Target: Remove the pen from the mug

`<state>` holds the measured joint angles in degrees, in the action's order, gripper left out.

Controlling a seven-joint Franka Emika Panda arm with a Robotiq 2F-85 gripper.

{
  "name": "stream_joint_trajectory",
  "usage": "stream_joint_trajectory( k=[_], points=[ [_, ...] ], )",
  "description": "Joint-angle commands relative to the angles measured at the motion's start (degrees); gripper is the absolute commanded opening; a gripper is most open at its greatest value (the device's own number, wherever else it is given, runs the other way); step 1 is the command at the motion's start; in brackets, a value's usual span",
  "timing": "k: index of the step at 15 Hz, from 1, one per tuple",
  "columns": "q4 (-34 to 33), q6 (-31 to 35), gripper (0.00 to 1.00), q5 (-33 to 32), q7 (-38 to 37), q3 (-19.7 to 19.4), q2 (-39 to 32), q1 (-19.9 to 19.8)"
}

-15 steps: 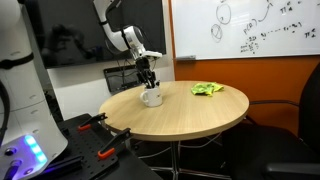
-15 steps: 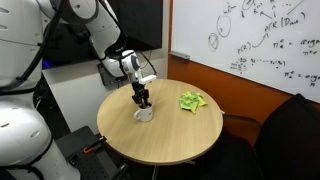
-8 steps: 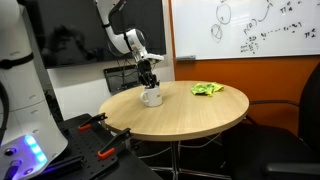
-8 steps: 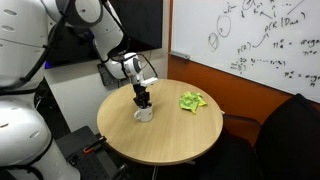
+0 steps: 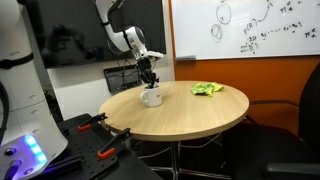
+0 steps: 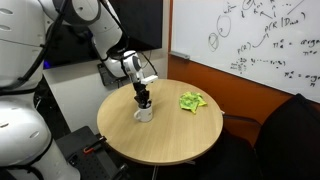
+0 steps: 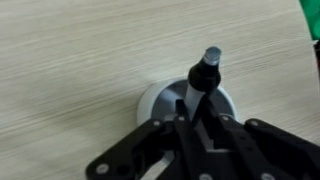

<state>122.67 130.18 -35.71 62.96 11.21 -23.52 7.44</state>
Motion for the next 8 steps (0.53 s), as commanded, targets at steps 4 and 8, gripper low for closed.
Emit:
stream_joint_trajectory(
  k=[4, 8],
  points=[
    [8.2, -1.76, 0.05, 7.41, 3.16, 1.37, 16.24, -1.01],
    [11.97, -5.85, 0.05, 11.89, 8.74, -1.51, 25.19, -1.71]
  ],
)
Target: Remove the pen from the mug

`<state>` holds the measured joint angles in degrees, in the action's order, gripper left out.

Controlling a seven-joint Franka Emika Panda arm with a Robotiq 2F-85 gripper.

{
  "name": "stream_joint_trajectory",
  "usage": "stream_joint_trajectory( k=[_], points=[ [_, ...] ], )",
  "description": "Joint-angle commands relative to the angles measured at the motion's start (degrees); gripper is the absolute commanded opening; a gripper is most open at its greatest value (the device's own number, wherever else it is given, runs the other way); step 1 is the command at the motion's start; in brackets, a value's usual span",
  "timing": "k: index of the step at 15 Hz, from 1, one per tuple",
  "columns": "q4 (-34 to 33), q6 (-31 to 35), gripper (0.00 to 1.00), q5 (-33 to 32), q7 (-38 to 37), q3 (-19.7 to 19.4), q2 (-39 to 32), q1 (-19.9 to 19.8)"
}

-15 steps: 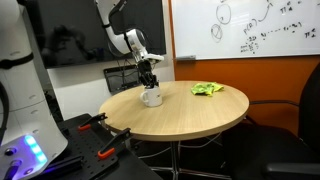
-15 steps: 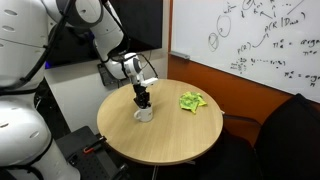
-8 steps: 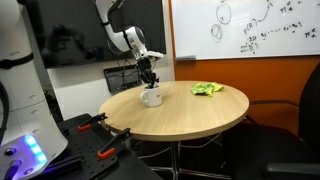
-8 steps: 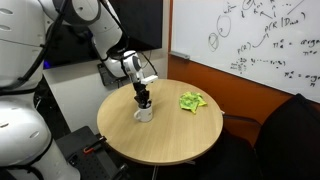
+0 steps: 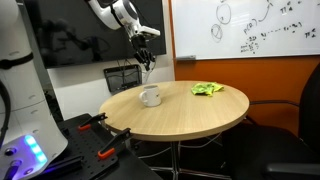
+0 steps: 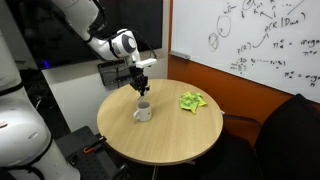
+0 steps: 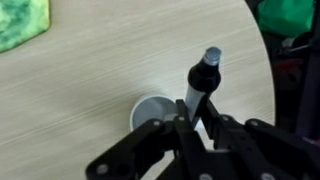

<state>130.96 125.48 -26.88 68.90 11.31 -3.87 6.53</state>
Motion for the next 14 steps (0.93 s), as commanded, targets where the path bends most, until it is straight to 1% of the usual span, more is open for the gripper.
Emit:
stream_joint_trajectory(
  k=[1, 2, 3, 4, 6, 7, 10, 13, 14],
  points=[
    [4.48, -1.36, 0.05, 4.56, 3.72, -2.76, 6.94, -1.14],
    [5.06, -0.14, 0.05, 5.85, 5.21, -4.55, 6.68, -2.08],
    [6.07, 0.86, 0.05, 5.81, 7.24, -6.03, 6.9, -2.7],
    [6.84, 2.81, 0.05, 4.62, 12.67, -7.54, 5.76, -3.47],
    [7.44, 6.25, 0.05, 4.8, 20.44, -10.13, 2.86, -5.25],
    [7.26, 9.11, 0.05, 5.42, 24.79, -10.98, 0.45, -6.08],
    [5.54, 14.48, 0.05, 5.63, 33.15, -10.88, -6.5, -8.03],
    [5.12, 19.53, 0.05, 11.29, 42.09, -8.55, -12.71, -10.46],
    [4.86, 20.19, 0.05, 12.76, 43.41, -7.85, -14.21, -11.17]
  ],
)
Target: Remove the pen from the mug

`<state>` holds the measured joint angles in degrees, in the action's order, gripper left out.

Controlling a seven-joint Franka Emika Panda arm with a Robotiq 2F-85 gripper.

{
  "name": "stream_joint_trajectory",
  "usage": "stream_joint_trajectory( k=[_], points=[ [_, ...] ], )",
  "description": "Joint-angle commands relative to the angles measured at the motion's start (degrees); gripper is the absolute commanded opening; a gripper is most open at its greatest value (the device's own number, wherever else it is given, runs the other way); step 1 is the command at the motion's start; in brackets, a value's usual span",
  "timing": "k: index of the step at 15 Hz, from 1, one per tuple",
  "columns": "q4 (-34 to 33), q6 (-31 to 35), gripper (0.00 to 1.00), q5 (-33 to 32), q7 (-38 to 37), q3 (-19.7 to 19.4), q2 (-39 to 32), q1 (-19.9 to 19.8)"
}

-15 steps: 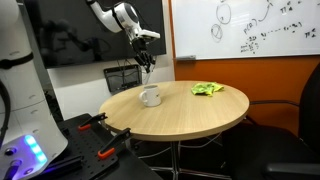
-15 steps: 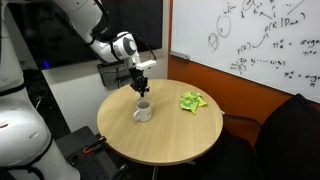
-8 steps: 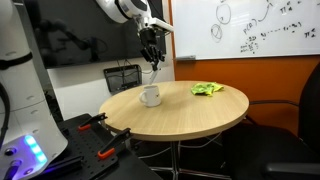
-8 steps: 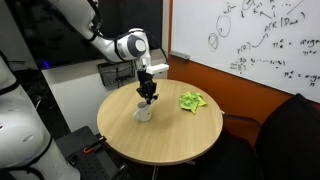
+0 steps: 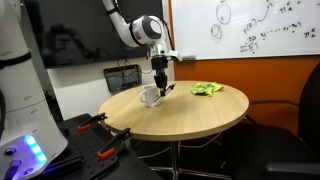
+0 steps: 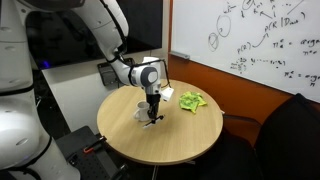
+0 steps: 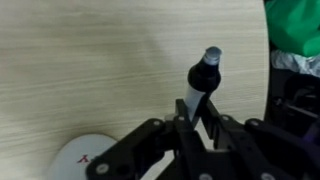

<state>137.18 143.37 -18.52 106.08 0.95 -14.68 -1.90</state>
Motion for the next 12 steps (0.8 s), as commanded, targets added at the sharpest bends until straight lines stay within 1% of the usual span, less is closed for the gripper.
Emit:
stream_joint_trajectory(
  k=[1, 2, 3, 5, 6, 7, 9, 12],
  points=[
    [-1.59, 2.6, 0.47, 4.6, 6.32, 2.73, -4.32, -2.95],
    [-1.71, 3.5, 0.49, 3.18, 4.92, 2.29, -4.97, -2.61],
    [-2.07, 3.21, 0.55, 1.08, 3.25, 1.51, -5.21, -1.92],
    [-1.53, 3.16, 0.69, -1.52, 1.43, 0.86, -3.47, -1.03],
    [-1.21, 1.28, 0.78, -1.44, -0.25, 1.09, -1.58, -0.52],
    [-0.63, 0.16, 0.85, -0.32, -2.05, 1.68, 0.5, -0.33],
    [0.01, -5.21, 0.99, 3.3, -5.19, 3.49, 5.37, 0.32],
    [0.29, -13.66, 1.0, 10.41, -9.15, 5.27, 12.41, 1.69]
  ],
)
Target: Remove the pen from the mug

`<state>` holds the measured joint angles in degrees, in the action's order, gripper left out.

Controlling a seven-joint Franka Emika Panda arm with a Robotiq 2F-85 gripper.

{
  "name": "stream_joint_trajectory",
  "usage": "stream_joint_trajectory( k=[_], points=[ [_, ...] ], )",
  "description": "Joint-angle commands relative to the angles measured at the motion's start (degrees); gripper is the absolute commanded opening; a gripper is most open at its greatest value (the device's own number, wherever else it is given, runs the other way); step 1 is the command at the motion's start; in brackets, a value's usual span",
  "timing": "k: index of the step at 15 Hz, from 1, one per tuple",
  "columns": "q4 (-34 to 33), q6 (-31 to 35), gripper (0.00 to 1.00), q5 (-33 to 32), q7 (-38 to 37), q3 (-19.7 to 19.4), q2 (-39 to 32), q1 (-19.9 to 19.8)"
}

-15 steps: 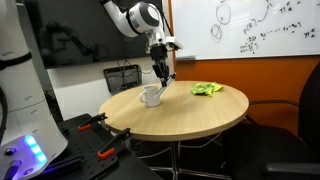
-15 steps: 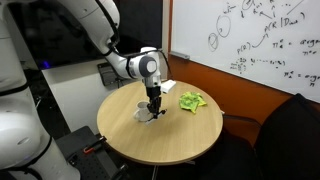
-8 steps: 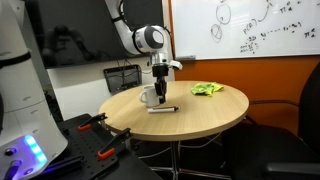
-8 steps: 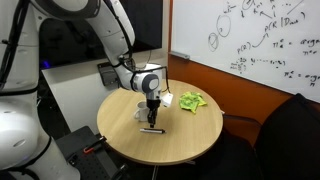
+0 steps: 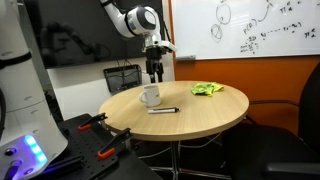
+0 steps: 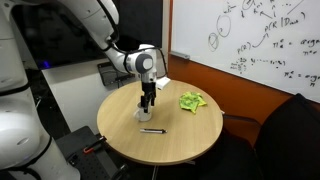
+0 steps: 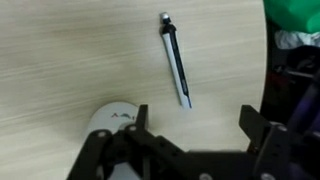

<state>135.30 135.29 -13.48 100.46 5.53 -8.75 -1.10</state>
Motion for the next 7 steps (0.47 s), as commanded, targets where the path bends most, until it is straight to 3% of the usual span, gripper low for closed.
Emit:
stream_joint_trajectory(
  k=[1, 4, 7],
  points=[
    [1.99, -8.22, 1.0, 7.22, -5.84, 0.64, 8.42, 1.65],
    [2.01, -12.63, 1.0, 8.47, -11.9, 0.32, 13.61, 3.68],
    [2.12, -12.22, 1.0, 8.3, -12.58, 0.24, 15.77, 5.42]
  ],
)
